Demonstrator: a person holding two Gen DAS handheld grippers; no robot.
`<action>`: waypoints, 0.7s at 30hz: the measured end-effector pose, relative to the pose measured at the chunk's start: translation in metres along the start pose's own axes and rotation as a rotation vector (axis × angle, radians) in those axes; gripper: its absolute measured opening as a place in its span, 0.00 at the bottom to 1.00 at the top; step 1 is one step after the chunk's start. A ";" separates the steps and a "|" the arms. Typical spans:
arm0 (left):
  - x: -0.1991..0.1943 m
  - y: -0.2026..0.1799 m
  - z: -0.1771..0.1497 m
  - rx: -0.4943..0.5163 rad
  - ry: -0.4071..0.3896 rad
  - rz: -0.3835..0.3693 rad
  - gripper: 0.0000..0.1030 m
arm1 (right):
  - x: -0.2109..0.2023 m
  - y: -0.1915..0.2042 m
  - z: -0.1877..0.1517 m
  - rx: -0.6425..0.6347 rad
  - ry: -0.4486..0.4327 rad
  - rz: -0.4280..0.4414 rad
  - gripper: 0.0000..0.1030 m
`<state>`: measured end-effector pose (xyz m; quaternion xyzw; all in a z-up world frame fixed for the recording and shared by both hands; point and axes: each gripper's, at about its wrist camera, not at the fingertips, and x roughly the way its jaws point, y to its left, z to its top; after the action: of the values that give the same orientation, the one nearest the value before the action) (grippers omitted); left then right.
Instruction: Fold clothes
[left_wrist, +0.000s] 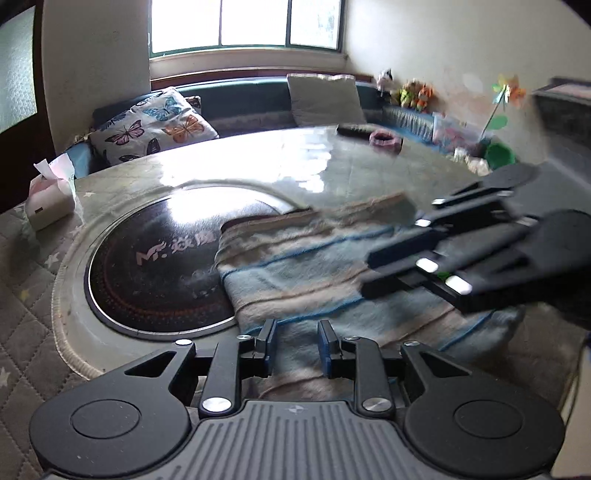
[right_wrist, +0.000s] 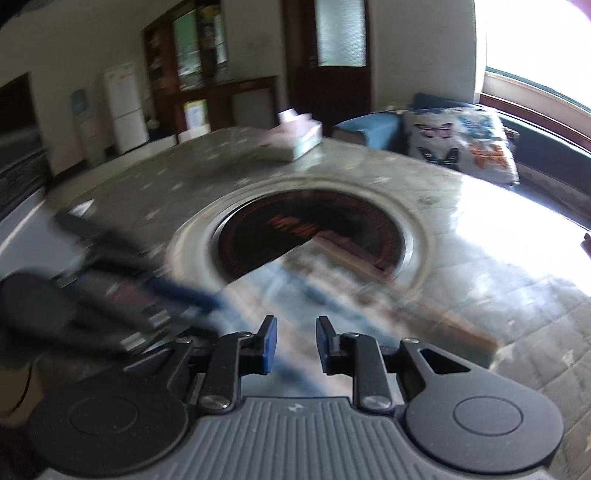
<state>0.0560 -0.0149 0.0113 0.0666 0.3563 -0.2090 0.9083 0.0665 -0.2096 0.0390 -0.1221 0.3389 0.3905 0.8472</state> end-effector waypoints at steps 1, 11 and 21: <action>0.000 0.000 -0.002 0.007 0.005 0.004 0.25 | -0.002 0.007 -0.004 -0.020 0.006 0.008 0.22; -0.024 0.016 -0.008 -0.015 -0.020 0.081 0.28 | -0.006 0.062 -0.025 -0.165 -0.009 0.137 0.28; -0.023 0.031 0.006 -0.116 -0.037 0.079 0.31 | 0.004 0.069 -0.025 -0.101 -0.018 0.131 0.37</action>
<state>0.0582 0.0193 0.0307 0.0242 0.3478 -0.1531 0.9247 0.0054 -0.1734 0.0220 -0.1390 0.3184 0.4626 0.8156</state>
